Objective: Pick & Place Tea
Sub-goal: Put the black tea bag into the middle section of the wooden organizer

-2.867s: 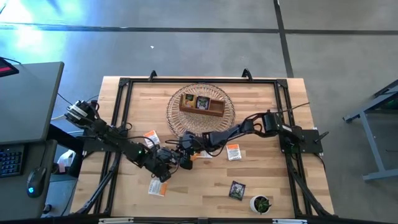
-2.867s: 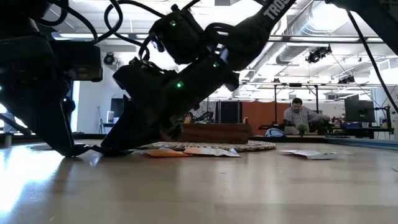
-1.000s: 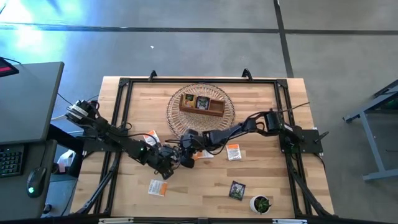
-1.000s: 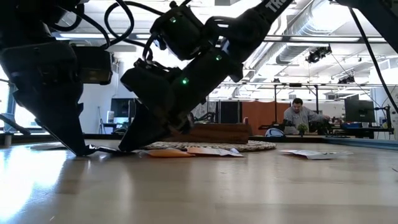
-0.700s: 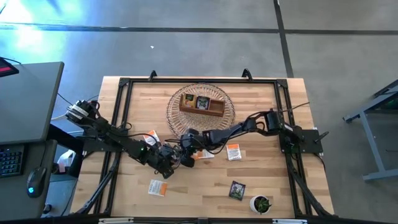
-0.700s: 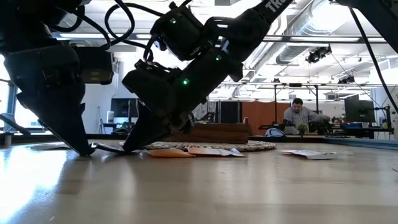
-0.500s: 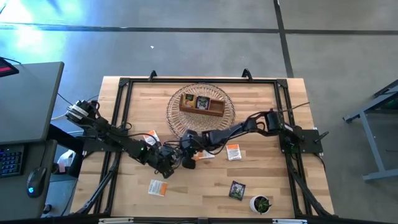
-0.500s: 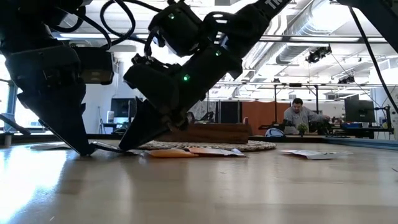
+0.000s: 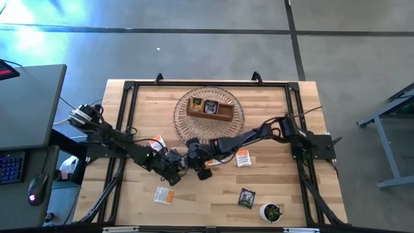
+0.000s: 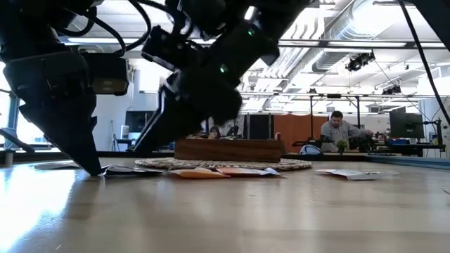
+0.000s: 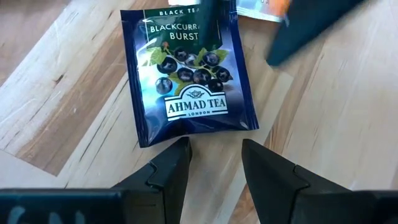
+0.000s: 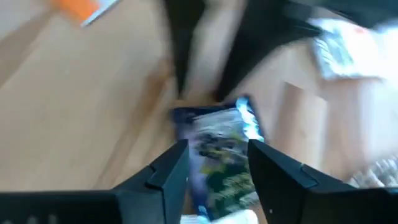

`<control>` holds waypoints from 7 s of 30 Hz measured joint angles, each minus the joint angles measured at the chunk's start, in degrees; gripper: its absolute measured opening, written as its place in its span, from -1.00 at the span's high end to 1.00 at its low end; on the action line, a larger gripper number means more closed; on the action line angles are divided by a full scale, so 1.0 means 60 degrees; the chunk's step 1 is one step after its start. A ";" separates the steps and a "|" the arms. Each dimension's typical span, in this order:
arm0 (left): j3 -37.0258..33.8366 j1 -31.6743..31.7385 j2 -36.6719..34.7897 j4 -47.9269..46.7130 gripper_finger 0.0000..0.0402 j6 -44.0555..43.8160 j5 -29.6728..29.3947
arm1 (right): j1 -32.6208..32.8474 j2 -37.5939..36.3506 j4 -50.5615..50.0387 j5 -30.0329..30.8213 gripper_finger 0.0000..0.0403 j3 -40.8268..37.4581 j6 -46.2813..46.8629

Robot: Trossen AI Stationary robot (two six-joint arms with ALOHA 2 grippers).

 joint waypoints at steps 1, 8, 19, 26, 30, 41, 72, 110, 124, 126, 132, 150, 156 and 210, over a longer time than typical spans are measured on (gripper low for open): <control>0.0000 -0.0002 0.0000 0.0005 0.24 0.0070 -0.0029 | 0.0091 0.0067 0.0089 0.0105 0.15 -0.0054 -0.0373; -0.0004 -0.0007 0.0000 0.0018 0.24 0.0221 -0.0110 | 0.0384 0.0209 0.0451 0.1335 0.04 -0.0442 -0.1291; -0.0007 -0.0010 0.0000 0.0040 0.24 0.0221 -0.0119 | -0.0272 0.0233 0.0349 0.0645 0.13 -0.0446 -0.1167; -0.0007 -0.0013 0.0000 0.0047 0.24 0.0222 -0.0115 | -0.0770 0.0233 -0.0153 -0.0251 0.37 -0.0442 -0.0560; -0.0007 -0.0013 0.0000 0.0049 0.24 0.0221 -0.0113 | -0.0835 0.0379 -0.0306 -0.0506 0.65 -0.0419 -0.0399; -0.0007 -0.0013 -0.0010 0.0046 0.24 0.0220 0.0049 | -0.0684 0.0433 -0.0353 -0.0463 0.99 -0.0427 -0.0905; -0.0688 0.3042 -0.1852 0.0534 0.24 0.1446 0.2813 | -0.0056 0.0164 -0.0007 -0.0340 0.99 -0.0446 -0.0648; -0.0688 0.4289 -0.0714 0.1916 0.24 0.2288 0.6318 | 0.0057 0.0131 -0.0291 0.0214 1.00 -0.0427 -0.1408; -0.0688 0.4285 -0.0721 0.1939 0.27 0.2373 0.5940 | 0.0050 0.0131 -0.0328 0.0252 1.00 -0.0427 -0.1408; -0.0688 0.4289 -0.0721 0.1916 0.35 0.2390 0.5932 | 0.0050 0.0131 -0.0254 0.0242 1.00 -0.0427 -0.1405; -0.0688 0.4292 -0.0721 0.1853 0.89 0.2791 0.5788 | 0.0052 0.0142 0.0391 0.0481 0.92 -0.0446 -0.1410; -0.0685 0.3632 -0.0732 0.3429 0.98 0.4082 0.3832 | -0.0232 -0.1738 -0.3108 0.0324 0.56 -0.0431 0.3184; -0.0675 0.2715 -0.0732 0.3878 0.99 0.4189 0.1873 | -0.1179 -0.1778 -0.3315 -0.1405 0.57 -0.0438 0.4999; 0.0011 0.2056 -0.0732 0.2714 0.41 0.5376 0.0313 | -0.1862 -0.1005 -0.2402 -0.3893 0.99 -0.0427 0.5257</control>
